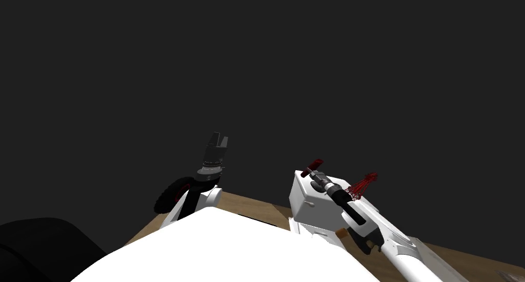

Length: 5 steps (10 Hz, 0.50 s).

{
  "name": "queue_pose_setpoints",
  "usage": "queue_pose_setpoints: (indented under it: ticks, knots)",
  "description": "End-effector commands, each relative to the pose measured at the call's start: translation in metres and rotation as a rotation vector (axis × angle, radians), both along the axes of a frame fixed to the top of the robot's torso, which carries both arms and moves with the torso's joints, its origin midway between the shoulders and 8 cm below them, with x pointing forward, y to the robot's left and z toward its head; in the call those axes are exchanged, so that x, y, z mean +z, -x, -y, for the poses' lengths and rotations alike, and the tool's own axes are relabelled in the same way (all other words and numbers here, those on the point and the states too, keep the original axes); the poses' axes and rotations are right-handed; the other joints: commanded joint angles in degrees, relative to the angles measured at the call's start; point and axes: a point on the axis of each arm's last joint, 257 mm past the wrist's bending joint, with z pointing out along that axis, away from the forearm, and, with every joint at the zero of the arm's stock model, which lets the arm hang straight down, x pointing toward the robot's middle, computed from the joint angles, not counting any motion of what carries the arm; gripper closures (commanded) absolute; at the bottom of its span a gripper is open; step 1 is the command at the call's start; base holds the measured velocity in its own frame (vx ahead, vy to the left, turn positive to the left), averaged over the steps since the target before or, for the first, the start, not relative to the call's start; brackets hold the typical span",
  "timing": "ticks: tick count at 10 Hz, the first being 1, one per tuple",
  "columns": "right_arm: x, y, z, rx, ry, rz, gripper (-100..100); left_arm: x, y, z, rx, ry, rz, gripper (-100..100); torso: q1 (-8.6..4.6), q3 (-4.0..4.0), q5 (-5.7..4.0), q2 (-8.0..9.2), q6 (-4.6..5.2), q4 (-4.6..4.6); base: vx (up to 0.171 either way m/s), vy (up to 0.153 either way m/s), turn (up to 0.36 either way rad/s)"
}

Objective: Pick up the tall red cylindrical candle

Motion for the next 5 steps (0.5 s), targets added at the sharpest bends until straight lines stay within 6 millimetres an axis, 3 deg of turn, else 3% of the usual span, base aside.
queue_pose_setpoints:
  ticks: [1,2,3,5]
  knots:
    - [-0.006,0.015,-0.009,0.015,-0.012,-0.014,100,0.0,0.0,0.0,0.0,0.0,0.0,0,0.0,0.0,0.0,0.0,0.0,0.0,0.027,0.011,-0.007]
    - [-0.009,0.022,-0.012,0.02,-0.016,-0.021,100,0.0,0.0,0.0,0.0,0.0,0.0,0,0.14,0.02,-0.11,0.15,-0.06,-0.1,0.007,0.006,-0.005]
    - [0.002,0.023,0.004,-0.021,0.007,0.003,100,0.0,0.0,0.0,0.0,0.0,0.0,0,0.22,-0.02,-0.29,0.26,-0.11,-0.29,0.126,-0.011,-0.073]
    - [-0.004,0.041,-0.008,-0.002,-0.003,-0.011,100,0.0,0.0,0.0,0.0,0.0,0.0,0,0.1,-0.32,-0.33,-0.25,-0.11,-0.41,0.106,-0.024,-0.02]
